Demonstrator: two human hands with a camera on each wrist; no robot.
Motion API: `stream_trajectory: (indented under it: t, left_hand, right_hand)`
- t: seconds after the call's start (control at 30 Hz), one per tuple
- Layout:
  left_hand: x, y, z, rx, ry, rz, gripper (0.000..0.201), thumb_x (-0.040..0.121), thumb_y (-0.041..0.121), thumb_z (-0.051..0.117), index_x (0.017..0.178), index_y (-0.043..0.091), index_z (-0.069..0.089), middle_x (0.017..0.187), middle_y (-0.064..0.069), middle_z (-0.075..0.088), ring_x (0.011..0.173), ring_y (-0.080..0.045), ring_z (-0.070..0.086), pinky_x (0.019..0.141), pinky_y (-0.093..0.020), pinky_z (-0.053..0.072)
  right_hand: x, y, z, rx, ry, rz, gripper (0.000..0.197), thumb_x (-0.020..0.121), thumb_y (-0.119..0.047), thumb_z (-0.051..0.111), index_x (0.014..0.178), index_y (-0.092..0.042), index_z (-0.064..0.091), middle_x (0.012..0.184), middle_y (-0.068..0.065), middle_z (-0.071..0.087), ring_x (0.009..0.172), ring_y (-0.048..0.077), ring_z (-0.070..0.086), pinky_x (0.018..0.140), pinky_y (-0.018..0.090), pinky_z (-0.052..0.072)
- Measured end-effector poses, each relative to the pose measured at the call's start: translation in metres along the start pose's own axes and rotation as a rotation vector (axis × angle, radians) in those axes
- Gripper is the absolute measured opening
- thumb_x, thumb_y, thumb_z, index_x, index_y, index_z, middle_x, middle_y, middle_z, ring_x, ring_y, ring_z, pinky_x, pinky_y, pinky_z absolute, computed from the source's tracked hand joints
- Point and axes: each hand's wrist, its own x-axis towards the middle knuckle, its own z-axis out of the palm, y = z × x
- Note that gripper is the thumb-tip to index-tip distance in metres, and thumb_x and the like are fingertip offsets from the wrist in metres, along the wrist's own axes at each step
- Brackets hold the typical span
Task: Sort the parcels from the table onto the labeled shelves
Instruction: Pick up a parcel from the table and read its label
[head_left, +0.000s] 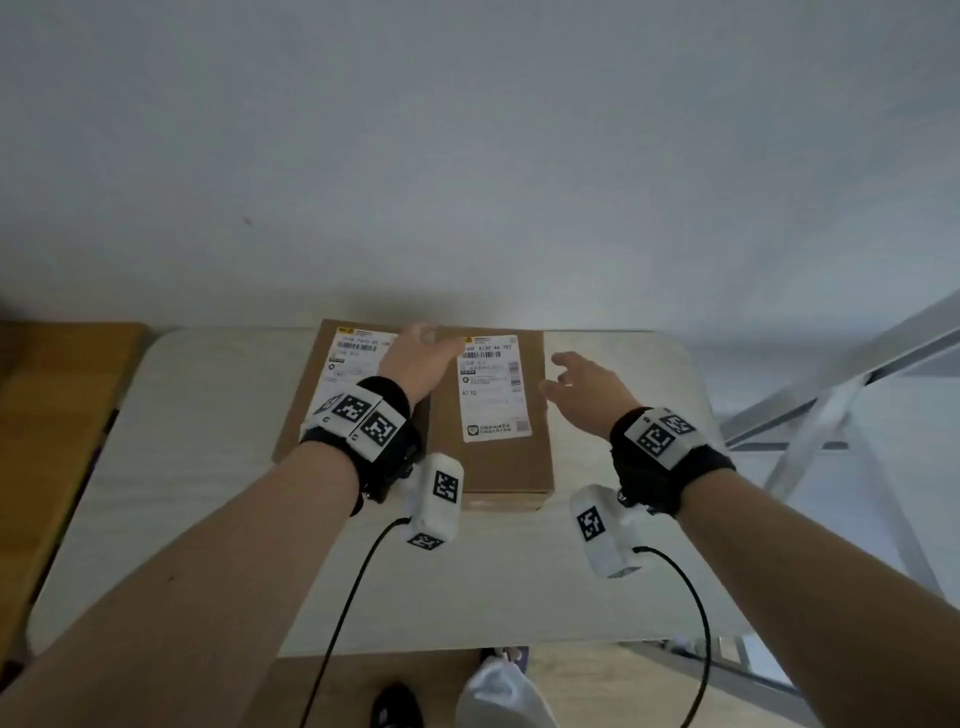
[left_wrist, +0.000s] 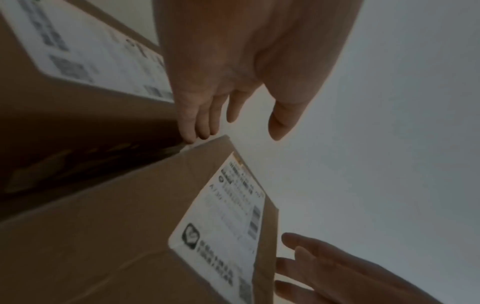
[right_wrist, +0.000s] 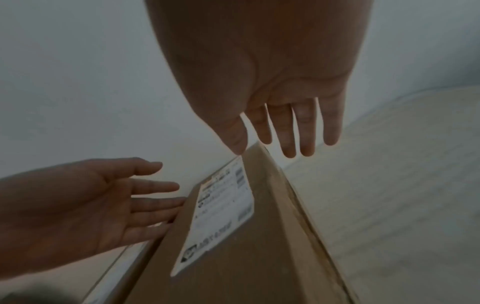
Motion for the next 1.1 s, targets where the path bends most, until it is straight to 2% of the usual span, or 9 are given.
stream_trajectory:
  t: [0.1, 0.17, 0.3, 0.43, 0.53, 0.63, 0.73, 0.8, 1.1]
  left_hand:
    - [0.005, -0.007, 0.009, -0.063, -0.050, -0.026, 0.052, 0.092, 0.027, 0.056, 0.140, 0.013, 0.044, 0.125, 0.011, 0.048, 0.113, -0.013, 0.048, 0.099, -0.029, 0.037]
    - [0.008, -0.011, 0.012, -0.081, -0.083, -0.079, 0.049, 0.093, 0.024, 0.055, 0.140, 0.012, 0.045, 0.122, 0.010, 0.053, 0.104, -0.015, 0.053, 0.092, -0.031, 0.043]
    - [0.013, -0.017, 0.016, -0.005, -0.131, -0.167, 0.056, 0.089, 0.027, 0.059, 0.141, 0.015, 0.041, 0.132, -0.006, 0.060, 0.114, -0.025, 0.060, 0.101, -0.043, 0.047]
    - [0.015, -0.022, 0.019, -0.027, -0.167, -0.244, 0.062, 0.088, 0.028, 0.061, 0.144, 0.015, 0.037, 0.136, -0.006, 0.057, 0.122, -0.027, 0.055, 0.101, -0.039, 0.043]
    - [0.012, -0.019, 0.018, -0.057, -0.176, -0.261, 0.058, 0.089, 0.027, 0.060, 0.142, 0.015, 0.040, 0.135, -0.006, 0.058, 0.119, -0.026, 0.056, 0.095, -0.038, 0.043]
    - [0.005, -0.009, 0.014, -0.108, -0.172, -0.222, 0.052, 0.091, 0.023, 0.058, 0.140, 0.013, 0.042, 0.132, -0.006, 0.060, 0.105, -0.021, 0.057, 0.087, -0.036, 0.045]
    - [-0.006, 0.004, 0.006, -0.168, -0.155, -0.162, 0.046, 0.093, 0.023, 0.055, 0.138, 0.014, 0.044, 0.128, -0.003, 0.062, 0.090, -0.014, 0.058, 0.066, -0.027, 0.042]
    - [-0.016, 0.012, 0.000, -0.219, -0.138, -0.127, 0.042, 0.094, 0.022, 0.054, 0.134, 0.015, 0.047, 0.122, -0.001, 0.063, 0.083, -0.008, 0.057, 0.058, -0.024, 0.037]
    - [-0.056, 0.032, -0.031, -0.279, -0.135, 0.014, 0.043, 0.094, 0.026, 0.053, 0.137, 0.023, 0.048, 0.103, 0.010, 0.067, 0.089, -0.007, 0.061, 0.064, -0.028, 0.042]
  right_hand:
    - [0.007, 0.008, 0.007, 0.038, -0.098, 0.024, 0.058, 0.097, -0.037, 0.044, 0.149, -0.013, 0.033, 0.142, 0.010, 0.053, 0.129, 0.026, 0.050, 0.103, 0.033, 0.038]
    - [0.010, 0.011, 0.012, 0.084, -0.156, 0.025, 0.056, 0.096, -0.037, 0.045, 0.147, -0.014, 0.037, 0.135, 0.008, 0.059, 0.124, 0.025, 0.055, 0.098, 0.032, 0.041]
    - [0.019, 0.018, 0.018, 0.198, -0.182, 0.036, 0.058, 0.093, -0.040, 0.049, 0.146, -0.017, 0.040, 0.137, 0.006, 0.058, 0.123, 0.025, 0.056, 0.102, 0.036, 0.044]
    - [0.021, 0.022, 0.022, 0.384, -0.189, 0.082, 0.058, 0.091, -0.037, 0.055, 0.144, -0.019, 0.040, 0.130, 0.009, 0.062, 0.117, 0.027, 0.060, 0.097, 0.043, 0.050]
    - [0.019, 0.024, 0.023, 0.473, -0.174, 0.084, 0.057, 0.090, -0.033, 0.059, 0.143, -0.022, 0.042, 0.123, 0.010, 0.066, 0.112, 0.027, 0.063, 0.095, 0.047, 0.052]
    - [0.014, 0.022, 0.018, 0.547, -0.130, 0.062, 0.055, 0.089, -0.029, 0.060, 0.142, -0.024, 0.045, 0.118, 0.010, 0.069, 0.110, 0.027, 0.064, 0.095, 0.049, 0.052]
    - [0.006, 0.017, 0.007, 0.619, -0.088, 0.027, 0.053, 0.089, -0.024, 0.060, 0.140, -0.026, 0.047, 0.114, 0.010, 0.071, 0.108, 0.026, 0.066, 0.096, 0.048, 0.052]
    - [-0.002, 0.011, -0.002, 0.670, -0.058, 0.008, 0.052, 0.089, -0.022, 0.060, 0.139, -0.027, 0.049, 0.113, 0.009, 0.072, 0.107, 0.024, 0.067, 0.096, 0.046, 0.052]
    - [-0.045, -0.011, -0.035, 0.763, 0.028, -0.104, 0.051, 0.088, -0.018, 0.064, 0.137, -0.027, 0.053, 0.111, 0.008, 0.074, 0.108, 0.023, 0.068, 0.098, 0.046, 0.051]
